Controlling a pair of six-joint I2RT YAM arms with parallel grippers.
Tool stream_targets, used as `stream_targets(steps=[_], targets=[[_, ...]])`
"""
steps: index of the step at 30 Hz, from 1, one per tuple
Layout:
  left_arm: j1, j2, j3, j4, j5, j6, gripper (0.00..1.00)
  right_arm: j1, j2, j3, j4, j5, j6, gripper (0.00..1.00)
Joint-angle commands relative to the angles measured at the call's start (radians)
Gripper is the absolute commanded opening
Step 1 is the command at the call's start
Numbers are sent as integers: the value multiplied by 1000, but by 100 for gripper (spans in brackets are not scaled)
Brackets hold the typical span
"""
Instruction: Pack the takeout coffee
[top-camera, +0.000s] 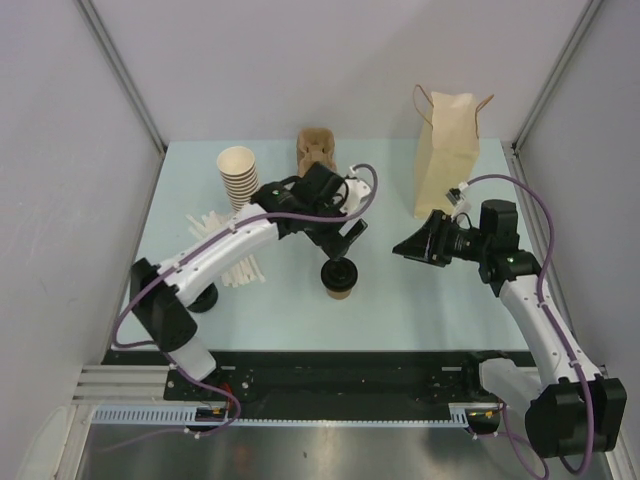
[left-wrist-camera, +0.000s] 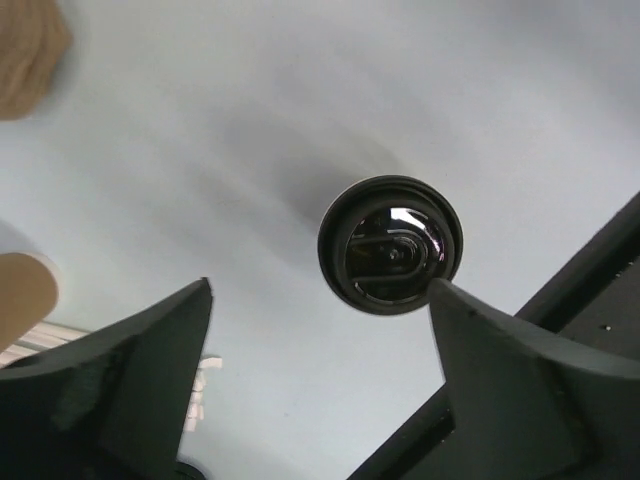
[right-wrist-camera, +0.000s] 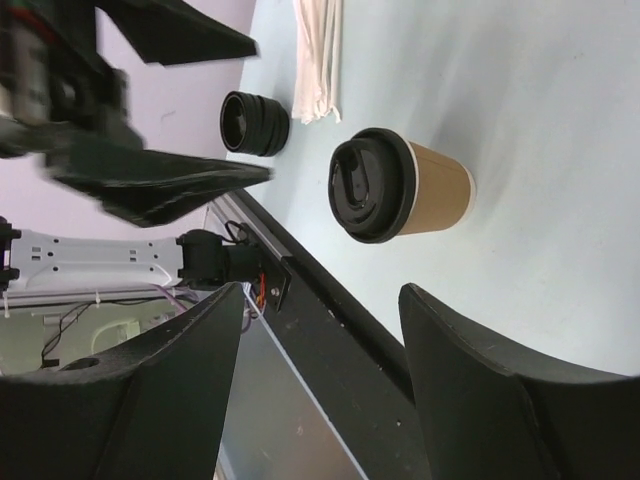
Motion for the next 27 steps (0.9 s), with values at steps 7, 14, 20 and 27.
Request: stream_targets(steps=[7,14,20,27], targets=[[127,-475,-128,198,160,2,99,153,-56,172,-3,117,-258,75],[133,-766,-549,526,206,-225,100,348,-75,229,97,203,-299,100],[157,-740,-735,744,683,-525,86,345,89,133,216,-48,8,80],[156,-617,-918,1080,782,-794,28,406,194,65,345,-74,165,37]])
